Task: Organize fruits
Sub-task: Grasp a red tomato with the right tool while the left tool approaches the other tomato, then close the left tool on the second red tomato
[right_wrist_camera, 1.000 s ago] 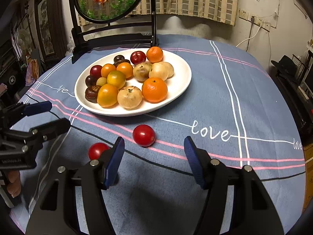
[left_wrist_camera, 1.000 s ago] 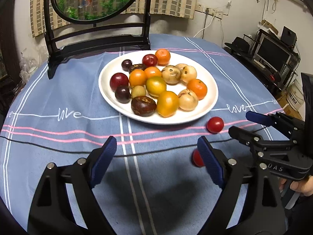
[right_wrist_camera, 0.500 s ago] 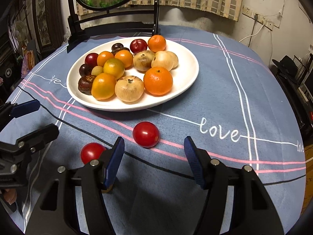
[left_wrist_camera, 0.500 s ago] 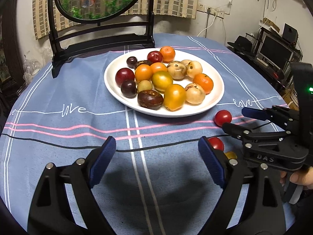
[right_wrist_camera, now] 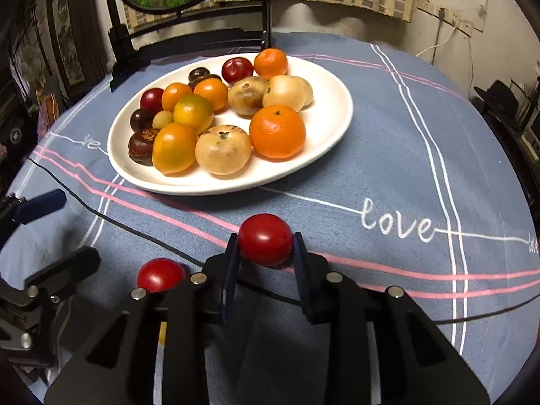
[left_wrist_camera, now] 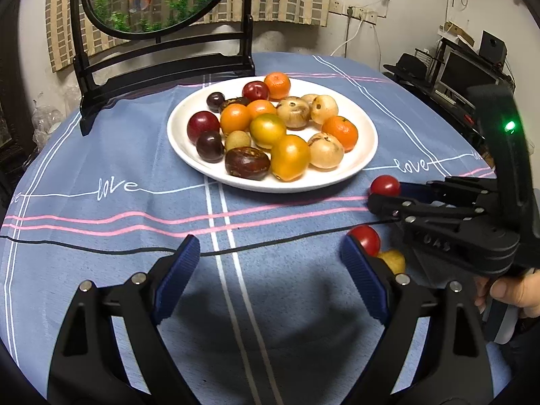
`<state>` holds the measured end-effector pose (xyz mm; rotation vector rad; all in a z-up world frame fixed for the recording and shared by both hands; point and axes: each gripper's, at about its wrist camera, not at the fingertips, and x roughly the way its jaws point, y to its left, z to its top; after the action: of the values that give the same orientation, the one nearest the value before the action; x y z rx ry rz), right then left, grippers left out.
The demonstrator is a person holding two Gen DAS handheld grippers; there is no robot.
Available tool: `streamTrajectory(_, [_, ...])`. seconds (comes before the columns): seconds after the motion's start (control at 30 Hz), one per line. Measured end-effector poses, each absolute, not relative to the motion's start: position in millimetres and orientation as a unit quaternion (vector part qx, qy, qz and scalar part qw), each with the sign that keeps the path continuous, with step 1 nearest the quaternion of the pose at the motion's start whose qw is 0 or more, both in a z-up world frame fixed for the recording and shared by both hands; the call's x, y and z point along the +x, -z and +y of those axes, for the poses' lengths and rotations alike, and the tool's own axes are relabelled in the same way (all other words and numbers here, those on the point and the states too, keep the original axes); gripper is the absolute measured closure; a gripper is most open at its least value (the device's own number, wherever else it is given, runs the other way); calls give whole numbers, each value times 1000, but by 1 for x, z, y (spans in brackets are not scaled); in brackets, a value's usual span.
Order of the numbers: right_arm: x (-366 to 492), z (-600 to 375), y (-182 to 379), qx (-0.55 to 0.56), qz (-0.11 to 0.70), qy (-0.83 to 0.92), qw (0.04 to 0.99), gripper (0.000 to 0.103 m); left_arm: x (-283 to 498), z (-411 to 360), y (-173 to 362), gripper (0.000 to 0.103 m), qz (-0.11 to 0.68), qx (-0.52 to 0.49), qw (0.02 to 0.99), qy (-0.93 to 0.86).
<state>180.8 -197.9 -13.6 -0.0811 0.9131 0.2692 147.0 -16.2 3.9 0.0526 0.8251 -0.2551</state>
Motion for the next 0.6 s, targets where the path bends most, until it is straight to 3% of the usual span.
streamTrajectory(0.4, [161,-244,-1,35,418,-128,899,72,125,-74,7,15,392,109,896,180])
streamTrajectory(0.6, [156,-249,-12,53,405,-146,901,72,134,-93,16,19,407,90,886,203])
